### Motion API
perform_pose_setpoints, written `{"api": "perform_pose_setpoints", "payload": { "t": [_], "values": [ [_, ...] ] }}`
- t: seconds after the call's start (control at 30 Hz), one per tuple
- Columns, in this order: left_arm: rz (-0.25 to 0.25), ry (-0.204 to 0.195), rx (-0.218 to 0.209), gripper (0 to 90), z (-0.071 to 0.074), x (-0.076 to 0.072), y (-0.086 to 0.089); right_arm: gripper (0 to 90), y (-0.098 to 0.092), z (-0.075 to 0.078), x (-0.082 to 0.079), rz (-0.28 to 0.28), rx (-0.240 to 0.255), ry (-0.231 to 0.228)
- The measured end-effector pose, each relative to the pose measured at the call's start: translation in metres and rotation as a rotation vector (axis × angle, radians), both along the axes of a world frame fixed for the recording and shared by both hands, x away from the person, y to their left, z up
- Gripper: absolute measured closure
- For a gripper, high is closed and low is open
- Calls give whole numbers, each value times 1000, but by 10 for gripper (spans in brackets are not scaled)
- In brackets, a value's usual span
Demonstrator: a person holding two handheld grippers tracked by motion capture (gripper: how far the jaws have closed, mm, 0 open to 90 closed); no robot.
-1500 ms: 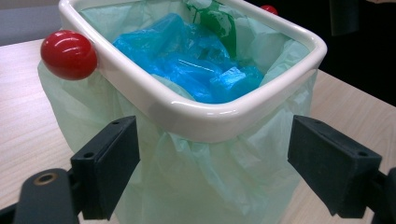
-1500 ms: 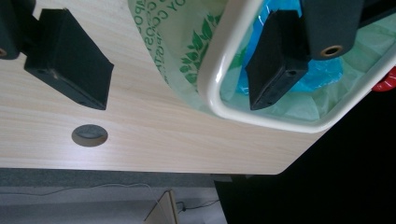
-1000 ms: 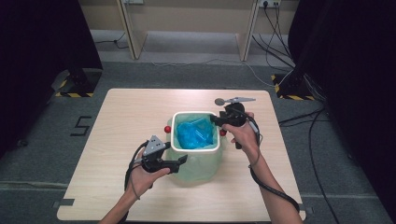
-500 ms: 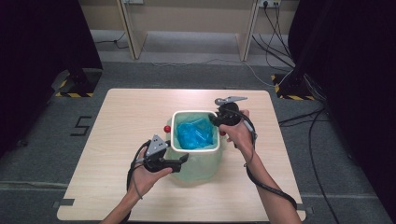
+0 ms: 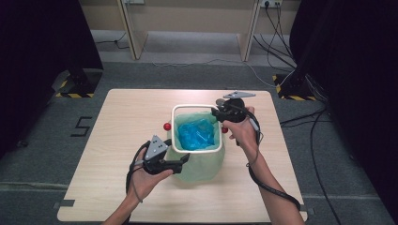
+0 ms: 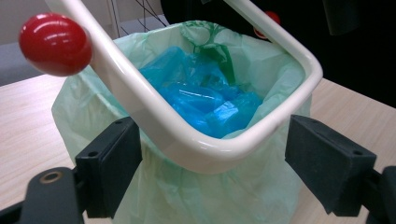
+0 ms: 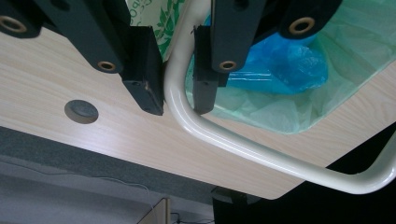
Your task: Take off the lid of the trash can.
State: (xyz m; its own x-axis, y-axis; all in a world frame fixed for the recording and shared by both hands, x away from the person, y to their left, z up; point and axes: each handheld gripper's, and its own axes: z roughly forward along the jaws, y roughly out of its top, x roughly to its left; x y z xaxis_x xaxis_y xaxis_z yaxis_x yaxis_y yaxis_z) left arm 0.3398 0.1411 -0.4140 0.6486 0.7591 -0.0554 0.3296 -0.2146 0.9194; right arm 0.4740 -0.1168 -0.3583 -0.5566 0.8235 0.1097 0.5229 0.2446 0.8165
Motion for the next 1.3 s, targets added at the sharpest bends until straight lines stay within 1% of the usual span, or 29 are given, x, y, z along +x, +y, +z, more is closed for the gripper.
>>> {"api": "perform_pose_setpoints", "payload": {
  "t": [0.1,0.23,0.33,0.43,0.47,0.63,0.73,0.87,0.93,1.03,1.13,1.3],
  "values": [
    [-9,-9,-2,182,3,-2,-1,744,-4,3,0,0,19,8],
    [-18,-11,-10,181,6,-3,-2,745,-8,6,0,3,37,14],
    [-26,-9,-16,181,6,-4,-2,745,-12,9,-1,8,59,18],
    [-48,-11,-16,189,5,-5,-2,745,-17,11,-1,7,77,20],
    [-48,-10,-18,194,5,-5,-1,745,-19,11,-1,9,85,20],
    [-58,-11,-23,194,3,-6,4,746,-36,16,-3,-6,128,22],
    [-51,2,-30,185,1,-6,6,746,-47,20,-4,-18,147,20],
    [-42,17,-32,185,-3,-5,10,746,-63,26,-7,-39,151,8],
    [-41,20,-27,184,-4,-6,13,746,-71,27,-8,-49,143,2],
    [-28,23,-30,182,-6,-7,18,746,-85,24,-10,-67,136,8],
    [-26,27,-31,174,-8,-8,22,747,-98,18,-12,-89,142,19],
    [-20,47,-33,166,-14,-10,30,746,-118,5,-16,-118,138,34]
  ]
}}
